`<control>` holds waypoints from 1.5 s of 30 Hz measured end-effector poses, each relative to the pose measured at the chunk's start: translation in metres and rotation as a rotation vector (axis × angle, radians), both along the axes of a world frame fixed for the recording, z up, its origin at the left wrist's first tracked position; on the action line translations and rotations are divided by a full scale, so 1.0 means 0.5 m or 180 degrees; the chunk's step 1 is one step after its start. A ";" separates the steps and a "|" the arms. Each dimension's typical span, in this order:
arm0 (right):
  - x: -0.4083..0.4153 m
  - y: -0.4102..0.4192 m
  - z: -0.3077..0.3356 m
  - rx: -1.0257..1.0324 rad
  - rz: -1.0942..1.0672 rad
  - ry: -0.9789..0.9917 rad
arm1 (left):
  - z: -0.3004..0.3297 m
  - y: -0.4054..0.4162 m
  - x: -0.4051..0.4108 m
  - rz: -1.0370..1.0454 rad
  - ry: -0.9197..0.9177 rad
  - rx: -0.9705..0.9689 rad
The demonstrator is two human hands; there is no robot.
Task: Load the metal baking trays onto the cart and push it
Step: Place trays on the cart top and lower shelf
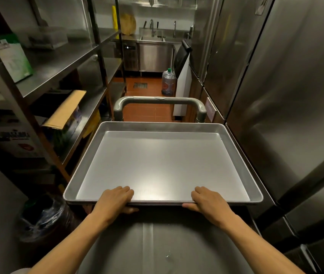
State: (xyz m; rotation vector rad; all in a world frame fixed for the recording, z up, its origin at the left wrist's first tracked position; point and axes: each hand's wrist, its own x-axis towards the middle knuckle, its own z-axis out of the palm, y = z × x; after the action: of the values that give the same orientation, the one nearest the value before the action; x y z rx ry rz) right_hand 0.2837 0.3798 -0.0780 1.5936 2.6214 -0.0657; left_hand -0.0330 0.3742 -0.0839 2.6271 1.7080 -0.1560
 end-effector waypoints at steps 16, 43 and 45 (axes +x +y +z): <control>-0.001 0.003 -0.025 0.0078 0.0284 -0.0154 | -0.024 -0.012 0.007 -0.0004 -0.0264 0.0148; -0.091 -0.174 -0.012 0.0214 -0.0335 0.0134 | -0.035 -0.090 -0.072 -0.0559 -0.0571 0.0281; -0.110 -0.196 -0.006 0.0233 -0.0465 0.0133 | -0.033 -0.097 -0.089 -0.0931 -0.0535 0.0395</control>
State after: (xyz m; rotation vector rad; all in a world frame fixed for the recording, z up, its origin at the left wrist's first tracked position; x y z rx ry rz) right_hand 0.2287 0.2817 -0.0810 1.8254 2.5615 -0.0115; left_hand -0.0774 0.3260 -0.1006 2.8714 1.3186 0.1721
